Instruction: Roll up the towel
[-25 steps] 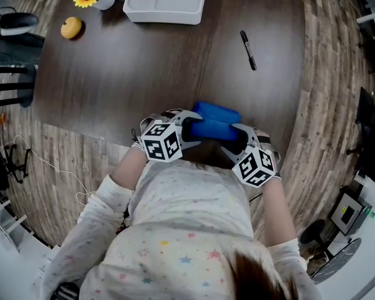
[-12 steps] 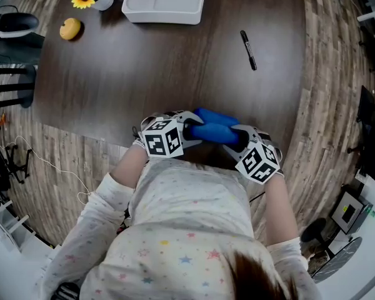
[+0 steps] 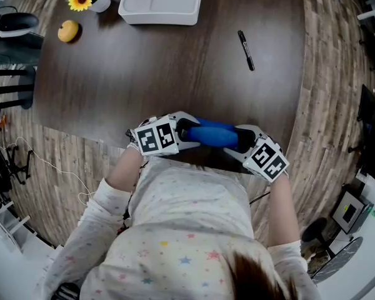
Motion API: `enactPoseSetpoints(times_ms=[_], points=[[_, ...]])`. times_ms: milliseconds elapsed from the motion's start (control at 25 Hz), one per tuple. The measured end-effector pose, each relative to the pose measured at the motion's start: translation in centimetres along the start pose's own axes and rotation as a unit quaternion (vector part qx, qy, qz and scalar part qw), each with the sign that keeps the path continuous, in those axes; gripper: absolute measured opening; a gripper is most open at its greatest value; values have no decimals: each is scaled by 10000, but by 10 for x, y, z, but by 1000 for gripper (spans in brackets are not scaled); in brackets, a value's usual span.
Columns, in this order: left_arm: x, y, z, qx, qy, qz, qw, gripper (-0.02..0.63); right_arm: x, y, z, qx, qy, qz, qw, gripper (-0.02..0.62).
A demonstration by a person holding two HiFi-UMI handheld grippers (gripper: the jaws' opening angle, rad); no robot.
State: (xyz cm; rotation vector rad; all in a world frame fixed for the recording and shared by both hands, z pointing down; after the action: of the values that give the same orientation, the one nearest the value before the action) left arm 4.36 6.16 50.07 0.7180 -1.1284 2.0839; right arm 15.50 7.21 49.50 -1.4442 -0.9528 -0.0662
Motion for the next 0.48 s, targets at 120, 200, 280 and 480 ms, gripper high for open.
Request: enactPoseSetpoints(times_ms=[120, 200, 280, 480], points=[[-3, 6, 10, -145, 229, -257, 9993, 190, -2, 1, -7, -42, -259, -117, 9996, 264], [-5, 10, 17, -267, 349, -381, 9983, 190, -4, 1, -11, -38, -398, -124, 9991, 253], [-6, 12, 24, -425, 418, -408, 9974, 190, -7, 2, -15, 53, -427, -115, 9990, 247], [-7, 14, 45, -768, 728, -622, 9924, 190, -11, 2, -34, 398, -818, -330, 9953, 230]])
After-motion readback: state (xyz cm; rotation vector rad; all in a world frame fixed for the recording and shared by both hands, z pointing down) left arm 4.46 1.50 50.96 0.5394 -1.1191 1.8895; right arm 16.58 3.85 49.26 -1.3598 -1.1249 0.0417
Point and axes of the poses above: the fingertips, and each gripper's own axes: y backward along the fingers, z to its left, x out of its underside, the point moved 3 cm from there along y, backward along the fingers, and after that the axes turned 10 degrees about x, right-handed, at the moved point
